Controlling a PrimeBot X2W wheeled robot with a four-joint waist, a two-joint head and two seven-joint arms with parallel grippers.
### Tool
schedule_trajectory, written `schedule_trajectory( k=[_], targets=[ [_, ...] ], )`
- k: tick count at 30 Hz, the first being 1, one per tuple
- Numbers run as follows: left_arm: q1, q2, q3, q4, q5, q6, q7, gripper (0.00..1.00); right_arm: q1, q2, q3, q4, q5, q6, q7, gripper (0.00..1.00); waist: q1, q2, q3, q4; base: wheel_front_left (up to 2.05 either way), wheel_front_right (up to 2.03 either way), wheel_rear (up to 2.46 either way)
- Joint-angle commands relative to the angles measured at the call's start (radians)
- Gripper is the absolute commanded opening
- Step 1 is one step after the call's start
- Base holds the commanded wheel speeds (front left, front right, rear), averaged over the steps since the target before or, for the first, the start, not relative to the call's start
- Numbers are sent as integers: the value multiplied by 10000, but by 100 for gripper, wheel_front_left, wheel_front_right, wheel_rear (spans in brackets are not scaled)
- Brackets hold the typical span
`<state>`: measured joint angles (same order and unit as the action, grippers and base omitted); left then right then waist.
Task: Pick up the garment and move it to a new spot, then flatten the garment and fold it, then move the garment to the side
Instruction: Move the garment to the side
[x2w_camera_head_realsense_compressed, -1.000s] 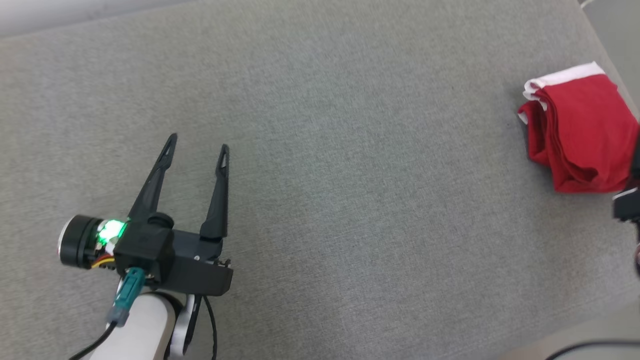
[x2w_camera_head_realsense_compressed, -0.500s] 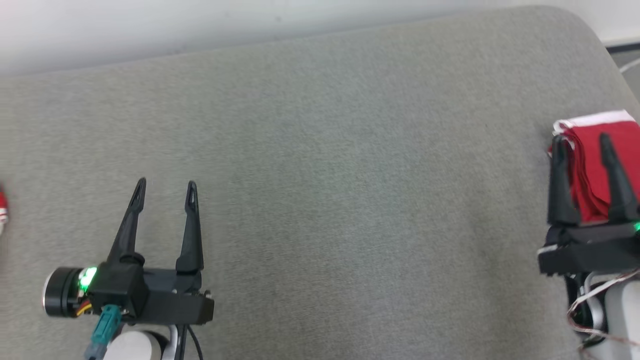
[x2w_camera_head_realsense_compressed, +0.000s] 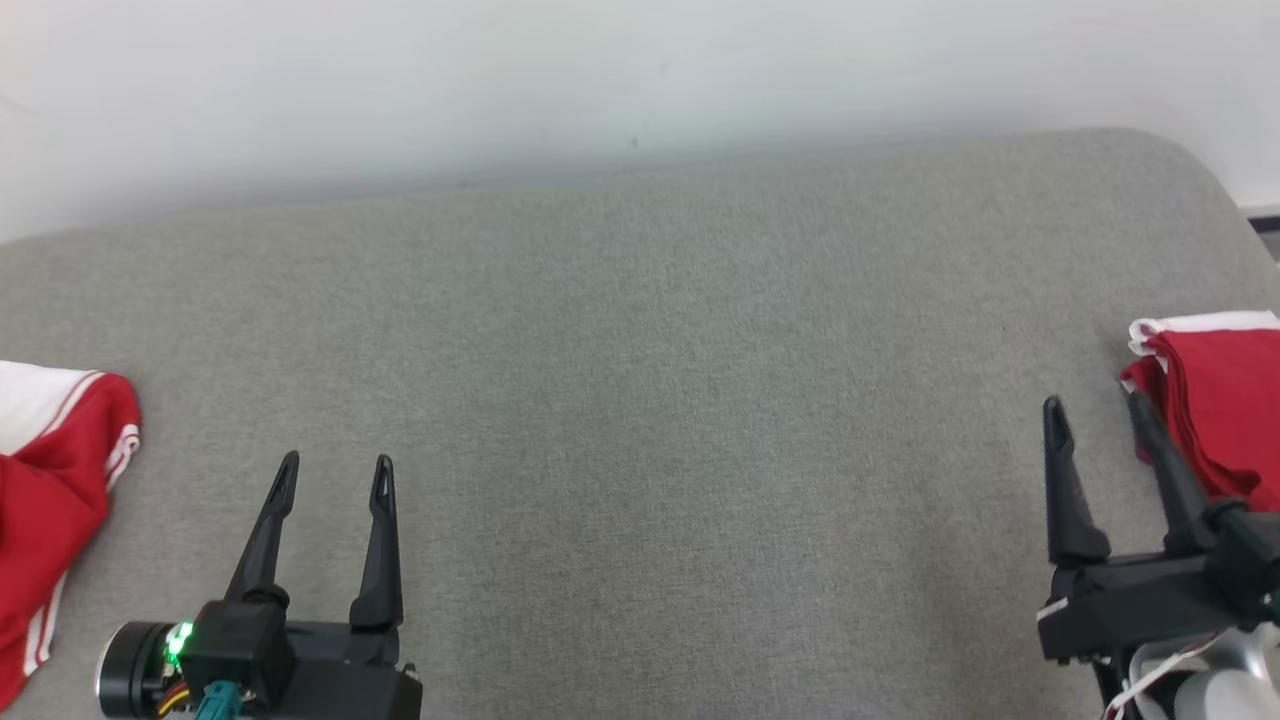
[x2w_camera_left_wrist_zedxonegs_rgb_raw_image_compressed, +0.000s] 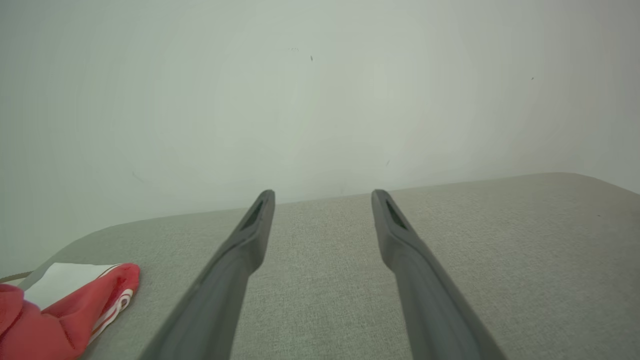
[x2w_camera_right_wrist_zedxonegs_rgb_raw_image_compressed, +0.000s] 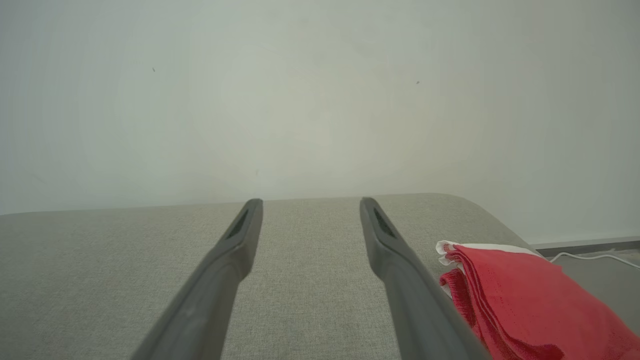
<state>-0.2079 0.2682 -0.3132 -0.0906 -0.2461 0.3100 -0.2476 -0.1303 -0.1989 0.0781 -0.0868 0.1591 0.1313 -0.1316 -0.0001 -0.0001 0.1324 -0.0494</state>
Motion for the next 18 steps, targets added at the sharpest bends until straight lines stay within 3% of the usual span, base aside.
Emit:
schedule_trajectory(
  k=[1, 18],
  targets=[
    [254, 73, 18, 63, -59, -19, -68, 100, 294, 52, 104, -155, -8, -11, 84, 100, 1, 1, -315, 201, 0, 0, 0],
    [974, 243, 240, 217, -249, 168, -22, 100, 1389, 415, 546, -834, -171, -11, 670, 100, 1, 1, -972, 590, 0, 0, 0]
  ],
)
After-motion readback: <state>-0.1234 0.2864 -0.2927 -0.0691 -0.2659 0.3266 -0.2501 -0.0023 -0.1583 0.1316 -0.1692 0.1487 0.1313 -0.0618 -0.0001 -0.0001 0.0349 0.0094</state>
